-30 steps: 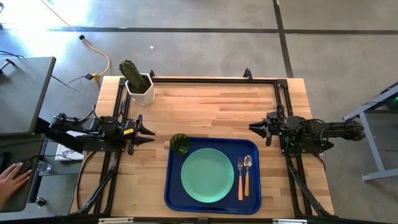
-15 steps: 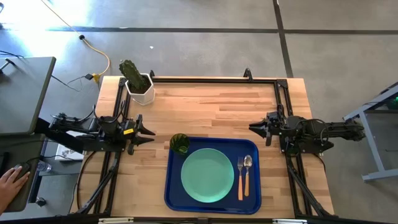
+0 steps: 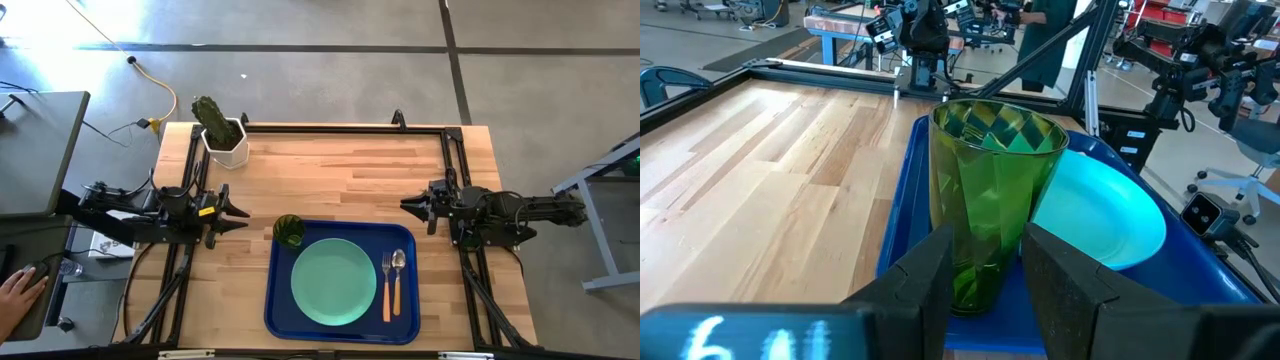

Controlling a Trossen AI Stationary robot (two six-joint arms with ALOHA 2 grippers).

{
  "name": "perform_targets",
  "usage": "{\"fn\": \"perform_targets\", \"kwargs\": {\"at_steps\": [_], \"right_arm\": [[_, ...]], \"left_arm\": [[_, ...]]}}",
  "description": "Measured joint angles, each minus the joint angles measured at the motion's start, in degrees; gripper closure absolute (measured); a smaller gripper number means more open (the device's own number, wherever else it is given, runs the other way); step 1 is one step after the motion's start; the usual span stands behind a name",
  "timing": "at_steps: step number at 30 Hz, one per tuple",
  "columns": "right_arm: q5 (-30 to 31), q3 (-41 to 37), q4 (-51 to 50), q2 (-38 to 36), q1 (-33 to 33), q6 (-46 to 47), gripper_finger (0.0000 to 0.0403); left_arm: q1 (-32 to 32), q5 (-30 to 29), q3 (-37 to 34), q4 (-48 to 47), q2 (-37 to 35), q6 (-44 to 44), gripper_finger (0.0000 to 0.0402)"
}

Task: Pick and place plate/cup/fork/spoon on tray
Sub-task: Return to Home Position

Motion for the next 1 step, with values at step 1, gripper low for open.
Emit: {"fn": "perform_targets", "kwargs": {"at_steps": [1], "right_arm": [[0.0,0.0,0.0,0.0,0.0,0.0,0.0321]], "left_arm": [[0.0,0.0,0.0,0.0,0.0,0.0,0.0291]]}}
